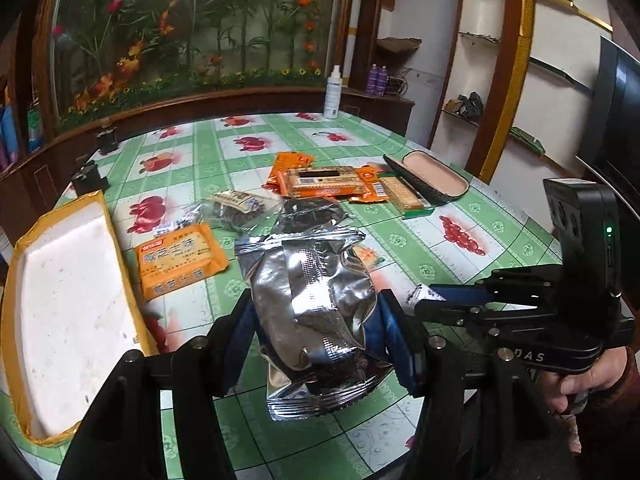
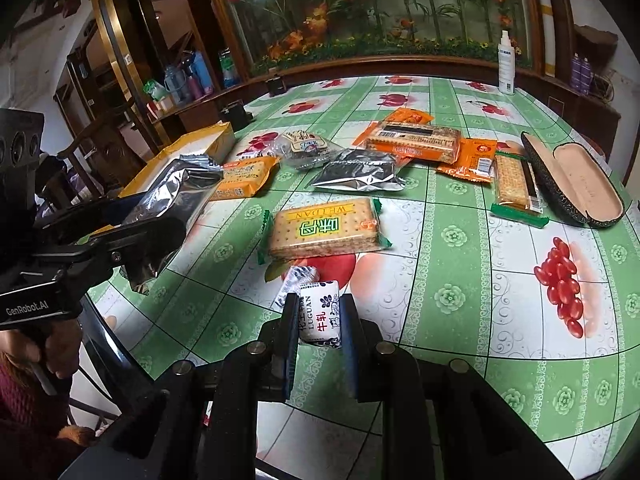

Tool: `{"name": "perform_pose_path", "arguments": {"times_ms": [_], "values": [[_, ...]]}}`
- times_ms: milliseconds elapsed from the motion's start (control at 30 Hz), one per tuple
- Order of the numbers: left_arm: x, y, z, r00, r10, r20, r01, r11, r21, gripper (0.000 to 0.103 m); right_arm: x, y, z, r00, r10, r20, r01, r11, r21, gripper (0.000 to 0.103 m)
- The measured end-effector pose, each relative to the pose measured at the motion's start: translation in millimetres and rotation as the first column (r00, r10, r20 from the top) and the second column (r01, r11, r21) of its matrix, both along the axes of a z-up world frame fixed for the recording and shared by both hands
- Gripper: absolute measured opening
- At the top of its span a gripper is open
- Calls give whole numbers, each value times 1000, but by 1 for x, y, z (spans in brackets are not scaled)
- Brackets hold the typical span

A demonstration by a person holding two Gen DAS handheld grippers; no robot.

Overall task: Organize snacks
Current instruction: 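Carry the silver bag and the white candy over the yellow box lid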

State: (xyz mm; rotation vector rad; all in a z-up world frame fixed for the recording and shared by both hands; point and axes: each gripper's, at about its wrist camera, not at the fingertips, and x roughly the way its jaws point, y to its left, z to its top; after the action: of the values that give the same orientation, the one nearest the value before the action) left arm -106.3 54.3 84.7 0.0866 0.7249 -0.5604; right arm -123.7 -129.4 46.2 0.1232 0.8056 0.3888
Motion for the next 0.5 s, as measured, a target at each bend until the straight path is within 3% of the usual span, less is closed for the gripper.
{"name": "perform_pose_path", "arguments": {"times_ms": [500], "values": [[13,79,7,981,190,-30,-191,980,-48,60,21,41,27,994,110,29,-111,993,38,21]]}}
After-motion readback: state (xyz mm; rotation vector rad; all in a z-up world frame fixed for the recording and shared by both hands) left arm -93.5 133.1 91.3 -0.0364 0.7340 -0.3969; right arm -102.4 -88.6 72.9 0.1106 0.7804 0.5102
